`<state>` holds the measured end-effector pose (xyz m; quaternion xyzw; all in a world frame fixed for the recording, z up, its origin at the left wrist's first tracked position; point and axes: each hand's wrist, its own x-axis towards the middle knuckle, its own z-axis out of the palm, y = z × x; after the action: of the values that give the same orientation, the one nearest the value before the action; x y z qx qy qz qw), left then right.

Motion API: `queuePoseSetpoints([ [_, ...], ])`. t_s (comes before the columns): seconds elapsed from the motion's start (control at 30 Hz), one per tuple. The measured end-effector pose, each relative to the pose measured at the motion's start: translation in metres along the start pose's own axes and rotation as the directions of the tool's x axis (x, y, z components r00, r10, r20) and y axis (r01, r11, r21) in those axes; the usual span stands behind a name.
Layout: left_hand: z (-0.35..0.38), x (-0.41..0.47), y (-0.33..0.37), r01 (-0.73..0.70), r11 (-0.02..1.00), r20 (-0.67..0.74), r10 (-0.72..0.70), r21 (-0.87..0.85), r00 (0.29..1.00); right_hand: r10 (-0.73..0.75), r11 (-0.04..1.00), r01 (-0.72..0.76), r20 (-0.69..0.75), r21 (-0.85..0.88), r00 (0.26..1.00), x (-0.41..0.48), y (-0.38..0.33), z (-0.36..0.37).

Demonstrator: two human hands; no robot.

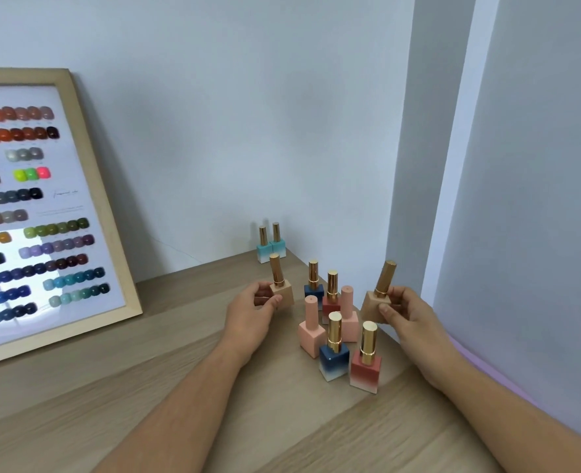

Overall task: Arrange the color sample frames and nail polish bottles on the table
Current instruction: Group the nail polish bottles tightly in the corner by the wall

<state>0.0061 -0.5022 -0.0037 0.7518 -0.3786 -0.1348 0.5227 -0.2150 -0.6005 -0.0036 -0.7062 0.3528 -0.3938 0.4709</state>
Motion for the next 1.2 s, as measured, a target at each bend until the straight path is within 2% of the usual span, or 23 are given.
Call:
queuePoseSetpoints([
  [0.13,-0.006,0.021,-0.006,0.013,1.0,-0.021,-0.013,-0.006,1.0,-0.007,1.0,0.004,-0.092,-0.025,0.996,0.046,0.003,0.027],
  [0.27,-0.008,0.048,-0.014,0.015,1.0,-0.059,-0.016,-0.025,0.998,0.012,1.0,-0.013,-0.093,-0.006,0.996,0.095,0.006,0.057],
  [0.37,-0.007,0.068,-0.02,0.008,1.0,-0.09,-0.01,-0.021,0.996,-0.004,1.0,0.004,-0.048,0.004,0.999,0.125,0.007,0.075],
  [0.57,-0.002,0.1,-0.025,-0.009,0.998,-0.09,0.015,0.068,0.996,-0.066,0.997,0.069,0.133,-0.016,0.989,0.166,0.01,0.111],
  [0.8,0.009,0.116,-0.029,-0.056,0.987,-0.062,0.066,0.153,0.996,-0.155,0.964,0.209,0.291,-0.165,0.944,0.189,0.014,0.131],
  [1.0,0.013,0.121,-0.028,-0.057,0.988,-0.148,0.079,0.143,0.986,-0.174,0.956,0.233,0.294,-0.179,0.94,0.194,0.016,0.131],
  [1.2,0.016,0.126,-0.029,-0.033,0.989,-0.212,0.062,0.141,0.975,-0.167,0.976,0.199,0.279,-0.09,0.946,0.195,0.017,0.132],
])
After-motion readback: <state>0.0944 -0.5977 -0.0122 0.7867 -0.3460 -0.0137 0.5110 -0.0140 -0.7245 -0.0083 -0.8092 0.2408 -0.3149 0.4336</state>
